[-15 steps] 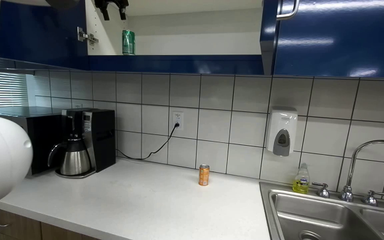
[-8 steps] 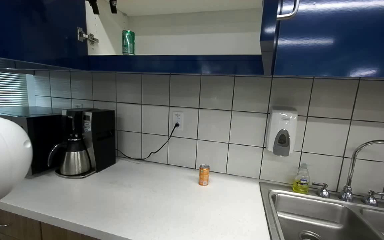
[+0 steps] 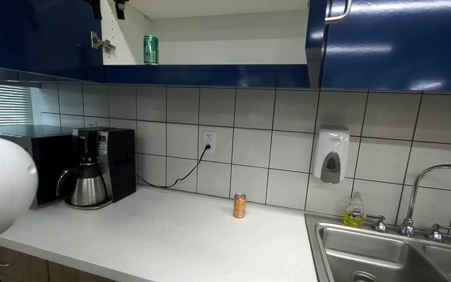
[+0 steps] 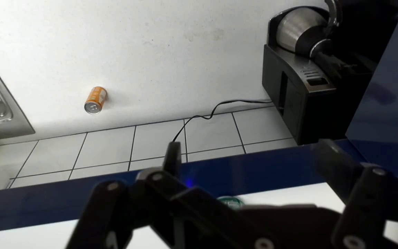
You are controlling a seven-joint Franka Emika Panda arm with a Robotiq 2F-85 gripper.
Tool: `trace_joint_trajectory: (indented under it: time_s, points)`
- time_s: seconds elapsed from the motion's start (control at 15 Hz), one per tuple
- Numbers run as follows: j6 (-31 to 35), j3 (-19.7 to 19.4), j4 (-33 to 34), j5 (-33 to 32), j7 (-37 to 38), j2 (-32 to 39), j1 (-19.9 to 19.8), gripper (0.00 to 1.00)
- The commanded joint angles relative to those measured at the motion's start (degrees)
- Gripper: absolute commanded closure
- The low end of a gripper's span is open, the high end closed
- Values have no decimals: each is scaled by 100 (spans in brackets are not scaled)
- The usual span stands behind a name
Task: Put the green can in the top cabinet
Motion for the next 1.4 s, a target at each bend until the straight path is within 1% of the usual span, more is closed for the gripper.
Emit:
trace_joint_trajectory:
  time_s: [0.0, 0.13, 0.2, 0.53, 0.73, 0.93, 1.2, 1.27, 1.33]
  points:
    - [485, -150, -1426, 292, -195, -861, 1, 0]
    - [687, -200, -2053, 363, -236, -1196, 18, 0]
    - [773, 13, -2337, 479, -328, -1346, -294, 0]
    - [1378, 1, -3937, 721, -600, -2113, -415, 0]
    - [1635, -21, -4639, 819, -752, -2385, -474, 0]
    - [1863, -29, -5150, 869, -856, -2564, -522, 0]
    - [2045, -63, -5581, 951, -1065, -2639, -540, 0]
    - [1878, 57, -5312, 869, -863, -2450, -608, 0]
    - [1888, 60, -5370, 871, -875, -2453, -615, 0]
